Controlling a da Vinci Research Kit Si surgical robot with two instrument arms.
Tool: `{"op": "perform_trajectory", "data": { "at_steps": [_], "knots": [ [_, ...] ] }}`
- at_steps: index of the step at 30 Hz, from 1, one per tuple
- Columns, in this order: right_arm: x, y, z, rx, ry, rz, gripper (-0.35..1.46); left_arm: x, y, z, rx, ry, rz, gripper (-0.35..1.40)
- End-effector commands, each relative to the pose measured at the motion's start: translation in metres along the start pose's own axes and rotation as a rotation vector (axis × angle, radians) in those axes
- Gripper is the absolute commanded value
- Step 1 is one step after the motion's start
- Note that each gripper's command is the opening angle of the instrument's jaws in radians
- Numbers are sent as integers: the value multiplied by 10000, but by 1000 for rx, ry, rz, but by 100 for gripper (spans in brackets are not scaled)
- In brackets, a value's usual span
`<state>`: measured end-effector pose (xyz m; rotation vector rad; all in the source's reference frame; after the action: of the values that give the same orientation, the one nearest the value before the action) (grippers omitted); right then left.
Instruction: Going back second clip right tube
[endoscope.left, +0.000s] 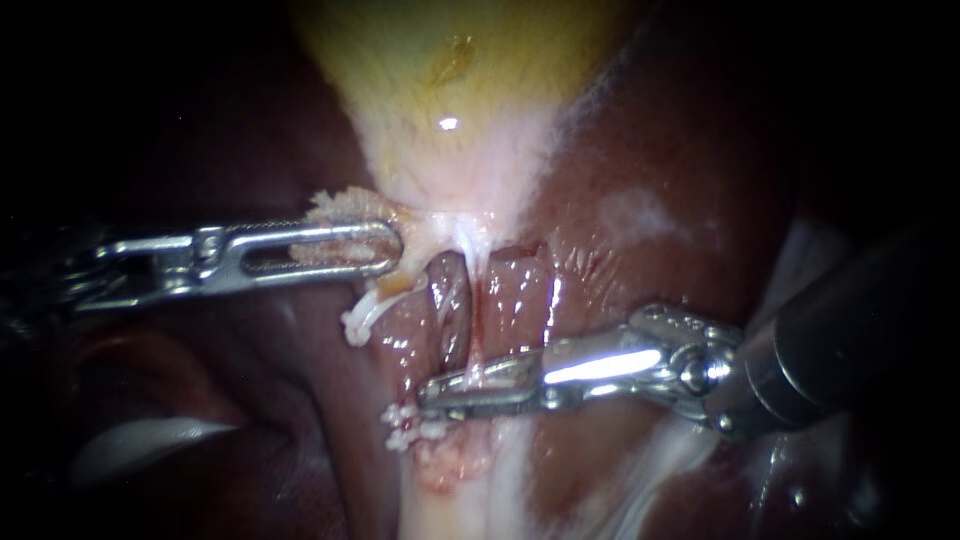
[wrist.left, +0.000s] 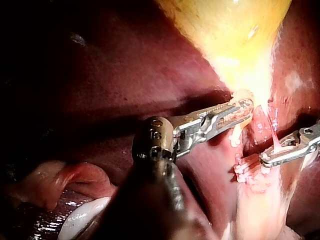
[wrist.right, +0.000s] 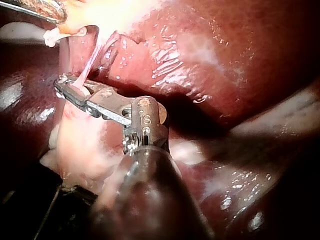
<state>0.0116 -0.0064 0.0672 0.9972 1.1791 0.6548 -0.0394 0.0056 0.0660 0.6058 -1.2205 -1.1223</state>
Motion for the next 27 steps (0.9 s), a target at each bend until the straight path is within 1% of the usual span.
{"op": "perform_trajectory", "data": {
  "at_steps": [1, 8, 10, 11, 13, 14, 15, 17, 23, 27],
  "knots": [
    [0, 0, 0, 0, 0, 0, -35, 0, 0, 0, 0, 0, 0, -35],
    [1, 0, -1, 0, 0, 1, -35, 0, 0, 0, 0, 0, 0, -35],
    [2, 0, -1, 0, -1, -17, -35, 0, 0, 0, 0, 0, 0, -35],
    [2, 0, -1, 0, -2, -34, -32, 0, 0, 0, 0, 0, 0, -35],
    [1, -1, -1, 4, -4, -94, -2, 0, 0, 0, 0, 0, 0, -35],
    [2, -2, 0, 5, -4, -141, 15, 1, 0, 0, 0, 0, 0, -35],
    [2, -2, 1, 5, -5, -159, 27, 1, 0, 0, 0, 0, 0, -35],
    [2, -2, 3, 1, -6, -194, 40, 1, 0, 0, 0, 0, 0, -35],
    [0, -2, 6, -21, -2, -237, 49, 1, 0, 0, -1, 0, 0, -35],
    [0, -3, 7, -27, -1, -249, 49, 1, 0, 0, -1, 0, 0, -35]
  ]
}}
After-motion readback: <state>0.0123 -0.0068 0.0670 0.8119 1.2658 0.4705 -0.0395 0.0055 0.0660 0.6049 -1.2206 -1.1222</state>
